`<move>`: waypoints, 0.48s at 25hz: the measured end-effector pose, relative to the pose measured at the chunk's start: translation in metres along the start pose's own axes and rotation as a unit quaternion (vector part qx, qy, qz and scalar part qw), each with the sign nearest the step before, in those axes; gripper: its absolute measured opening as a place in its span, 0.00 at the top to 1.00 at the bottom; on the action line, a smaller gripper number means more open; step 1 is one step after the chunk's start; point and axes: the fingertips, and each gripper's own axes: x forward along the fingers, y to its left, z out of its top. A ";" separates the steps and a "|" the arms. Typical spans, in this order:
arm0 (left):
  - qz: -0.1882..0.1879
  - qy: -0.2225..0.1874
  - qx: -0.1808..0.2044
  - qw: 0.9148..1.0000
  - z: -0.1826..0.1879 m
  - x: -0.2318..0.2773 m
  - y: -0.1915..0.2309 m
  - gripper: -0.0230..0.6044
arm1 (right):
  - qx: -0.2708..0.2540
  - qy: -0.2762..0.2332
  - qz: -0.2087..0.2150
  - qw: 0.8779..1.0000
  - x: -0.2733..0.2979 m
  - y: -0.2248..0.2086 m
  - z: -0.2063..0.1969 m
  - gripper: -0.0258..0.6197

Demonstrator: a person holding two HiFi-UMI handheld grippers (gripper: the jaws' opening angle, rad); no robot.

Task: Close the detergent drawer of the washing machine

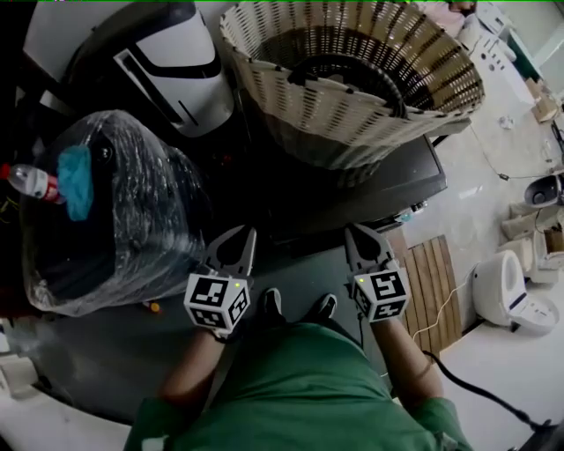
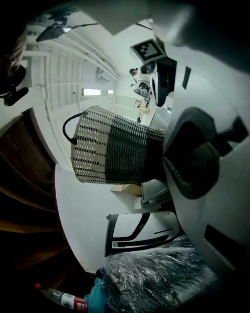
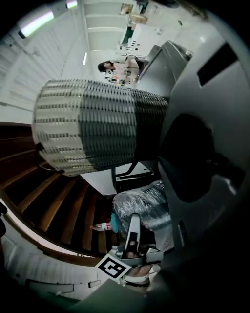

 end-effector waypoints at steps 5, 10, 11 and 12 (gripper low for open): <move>0.000 -0.041 0.017 0.999 0.032 -0.012 -0.016 0.92 | -0.024 -0.062 -0.015 0.998 -0.039 -0.006 0.046 0.94; 0.007 -0.095 0.077 0.992 0.072 -0.038 -0.037 0.92 | -0.039 -0.112 -0.012 0.993 -0.069 -0.001 0.080 0.94; 0.006 -0.103 0.084 0.991 0.078 -0.043 -0.041 0.92 | -0.040 -0.121 -0.010 0.992 -0.073 0.001 0.087 0.94; 0.005 -0.113 0.086 0.990 0.085 -0.048 -0.044 0.92 | -0.041 -0.130 -0.007 0.991 -0.077 0.003 0.095 0.94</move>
